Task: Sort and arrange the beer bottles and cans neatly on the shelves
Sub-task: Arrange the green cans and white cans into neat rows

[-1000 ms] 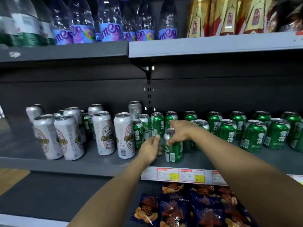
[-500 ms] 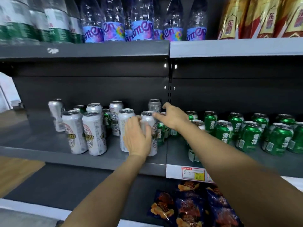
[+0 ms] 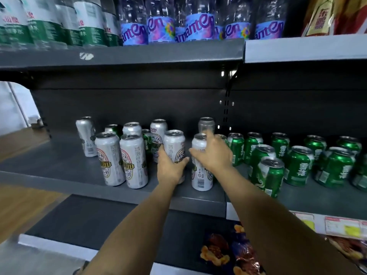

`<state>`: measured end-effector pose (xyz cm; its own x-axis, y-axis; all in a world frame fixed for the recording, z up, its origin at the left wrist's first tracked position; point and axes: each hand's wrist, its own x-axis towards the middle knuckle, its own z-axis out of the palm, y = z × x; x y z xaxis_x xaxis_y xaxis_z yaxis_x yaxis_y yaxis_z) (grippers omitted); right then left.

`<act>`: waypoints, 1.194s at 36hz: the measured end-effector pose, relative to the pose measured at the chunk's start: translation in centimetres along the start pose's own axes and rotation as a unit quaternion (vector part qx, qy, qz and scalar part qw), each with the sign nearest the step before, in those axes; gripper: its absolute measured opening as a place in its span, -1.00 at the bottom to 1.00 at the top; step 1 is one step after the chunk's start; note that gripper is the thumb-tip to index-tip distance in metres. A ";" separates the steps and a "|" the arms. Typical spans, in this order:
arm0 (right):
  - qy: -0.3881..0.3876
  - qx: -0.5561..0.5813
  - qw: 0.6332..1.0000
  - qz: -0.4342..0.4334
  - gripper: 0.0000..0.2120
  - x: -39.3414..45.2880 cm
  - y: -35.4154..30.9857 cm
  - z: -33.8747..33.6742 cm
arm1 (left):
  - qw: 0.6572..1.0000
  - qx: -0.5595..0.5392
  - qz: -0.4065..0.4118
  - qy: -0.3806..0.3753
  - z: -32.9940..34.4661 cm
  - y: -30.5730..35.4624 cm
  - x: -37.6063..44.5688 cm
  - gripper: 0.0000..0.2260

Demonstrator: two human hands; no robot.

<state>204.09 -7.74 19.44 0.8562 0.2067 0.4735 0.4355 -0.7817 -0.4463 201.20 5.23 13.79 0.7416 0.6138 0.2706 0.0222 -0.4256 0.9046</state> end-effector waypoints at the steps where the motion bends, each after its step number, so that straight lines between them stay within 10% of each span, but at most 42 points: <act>1: 0.003 0.011 1.000 0.008 -0.41 -0.1 0.0 0.1 | 1.000 0.006 -0.003 0.004 0.1 -0.2 0.1 -0.35; 26: 0.064 -0.023 0.997 -0.038 -0.41 -11.0 -6.0 -4.2 | 0.996 0.075 0.018 0.049 -10.1 1.2 -10.5 -0.54; 43: -0.003 0.042 0.990 -0.132 -0.45 -13.8 -24.3 4.2 | 0.980 0.117 -0.018 0.162 -29.9 -6.3 -6.9 -0.46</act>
<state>182.90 10.86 20.60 0.7112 0.4000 0.5781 0.6655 -0.6482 -0.3701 175.94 23.54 16.11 0.4868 0.7941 0.3641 0.2254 -0.5168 0.8259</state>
